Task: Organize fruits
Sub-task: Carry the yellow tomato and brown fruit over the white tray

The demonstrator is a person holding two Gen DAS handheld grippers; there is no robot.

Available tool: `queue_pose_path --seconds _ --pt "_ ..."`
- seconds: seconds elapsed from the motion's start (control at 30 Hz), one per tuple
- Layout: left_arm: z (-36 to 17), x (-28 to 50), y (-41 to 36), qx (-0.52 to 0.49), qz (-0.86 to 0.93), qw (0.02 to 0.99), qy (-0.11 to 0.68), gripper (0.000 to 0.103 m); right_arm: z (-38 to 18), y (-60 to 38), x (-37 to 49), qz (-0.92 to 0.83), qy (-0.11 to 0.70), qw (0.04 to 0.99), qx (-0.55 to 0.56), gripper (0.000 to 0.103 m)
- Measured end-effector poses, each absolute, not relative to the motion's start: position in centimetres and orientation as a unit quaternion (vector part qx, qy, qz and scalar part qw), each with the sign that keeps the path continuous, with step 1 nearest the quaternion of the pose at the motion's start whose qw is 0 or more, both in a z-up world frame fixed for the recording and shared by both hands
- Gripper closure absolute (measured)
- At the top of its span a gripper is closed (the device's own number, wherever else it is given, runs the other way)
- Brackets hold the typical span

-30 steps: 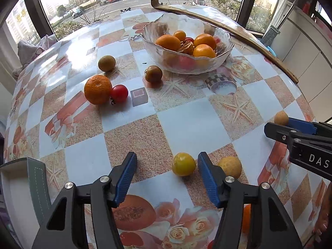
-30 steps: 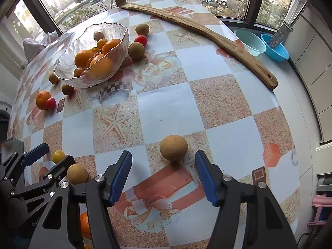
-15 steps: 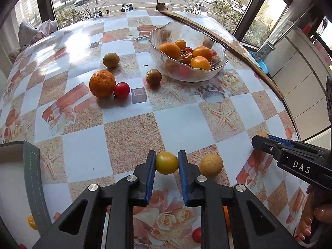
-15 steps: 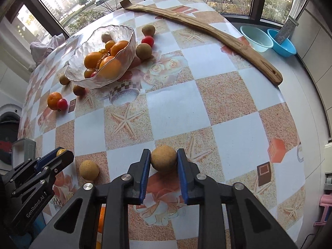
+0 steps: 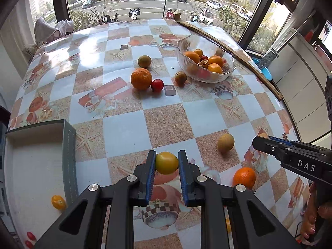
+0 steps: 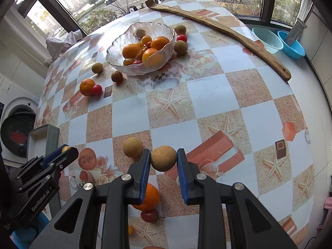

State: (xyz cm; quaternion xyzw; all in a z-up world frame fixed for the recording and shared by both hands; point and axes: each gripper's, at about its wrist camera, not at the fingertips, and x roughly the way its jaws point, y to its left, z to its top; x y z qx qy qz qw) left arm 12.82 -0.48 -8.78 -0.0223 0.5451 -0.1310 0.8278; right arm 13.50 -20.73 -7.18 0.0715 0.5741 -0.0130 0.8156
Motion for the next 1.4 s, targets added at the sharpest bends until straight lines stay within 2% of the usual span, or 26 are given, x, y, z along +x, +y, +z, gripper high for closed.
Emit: queue_pose_path --seconds 0.6,0.97,1.4 --pt "-6.6 7.4 10.7 -0.053 -0.041 0.845 0.531 0.08 -6.9 -9.8 13.0 0.071 0.581 0.81 0.028 0.075" --pt "-8.5 5.2 19.4 -0.065 0.047 0.837 0.542 0.08 -7.4 -0.7 13.2 0.143 0.586 0.798 0.0 0.075" --pt "-11.7 5.3 24.6 -0.081 0.079 0.819 0.562 0.08 -10.3 8.2 15.8 0.191 0.603 0.773 -0.042 0.075"
